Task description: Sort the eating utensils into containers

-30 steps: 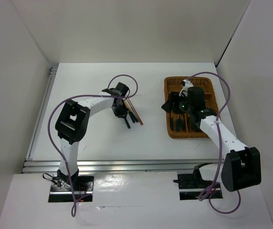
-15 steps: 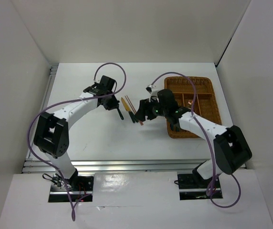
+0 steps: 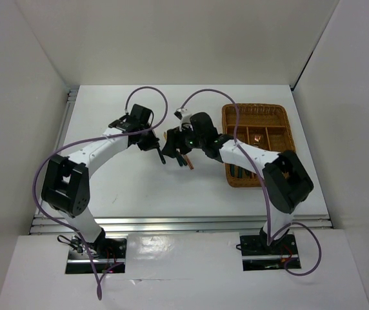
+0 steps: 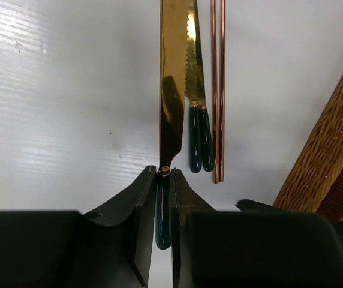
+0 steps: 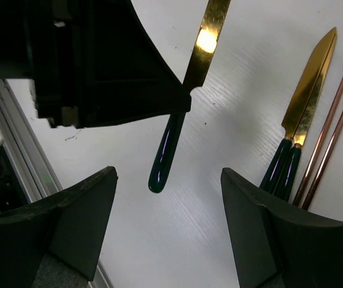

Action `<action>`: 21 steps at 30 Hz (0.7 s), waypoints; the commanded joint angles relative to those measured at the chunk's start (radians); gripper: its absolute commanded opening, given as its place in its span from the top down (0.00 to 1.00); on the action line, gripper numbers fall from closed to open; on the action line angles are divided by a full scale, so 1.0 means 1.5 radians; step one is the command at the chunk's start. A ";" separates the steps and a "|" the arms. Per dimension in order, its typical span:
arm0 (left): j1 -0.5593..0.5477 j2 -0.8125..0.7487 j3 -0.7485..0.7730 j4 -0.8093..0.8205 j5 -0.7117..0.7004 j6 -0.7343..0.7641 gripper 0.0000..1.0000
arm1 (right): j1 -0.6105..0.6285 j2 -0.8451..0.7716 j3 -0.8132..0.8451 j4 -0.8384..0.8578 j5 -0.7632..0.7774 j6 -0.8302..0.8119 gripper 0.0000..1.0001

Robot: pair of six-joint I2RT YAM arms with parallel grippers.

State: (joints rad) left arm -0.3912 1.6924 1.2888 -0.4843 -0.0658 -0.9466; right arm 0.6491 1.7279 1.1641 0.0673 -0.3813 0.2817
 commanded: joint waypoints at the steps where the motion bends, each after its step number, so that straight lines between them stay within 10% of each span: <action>1: 0.007 -0.044 -0.003 0.034 0.012 0.008 0.84 | 0.011 0.021 0.036 0.024 0.004 -0.017 0.22; 15: 0.013 -0.064 -0.018 0.047 0.049 0.002 0.84 | 0.037 0.077 0.055 0.055 0.004 -0.011 0.22; 21: 0.019 -0.076 -0.036 0.059 0.069 0.002 0.84 | 0.037 0.090 0.062 0.063 0.004 -0.004 0.37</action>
State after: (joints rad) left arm -0.3695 1.6314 1.2392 -0.4366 0.0093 -0.9451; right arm 0.6941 1.8507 1.2079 0.0933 -0.3782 0.2741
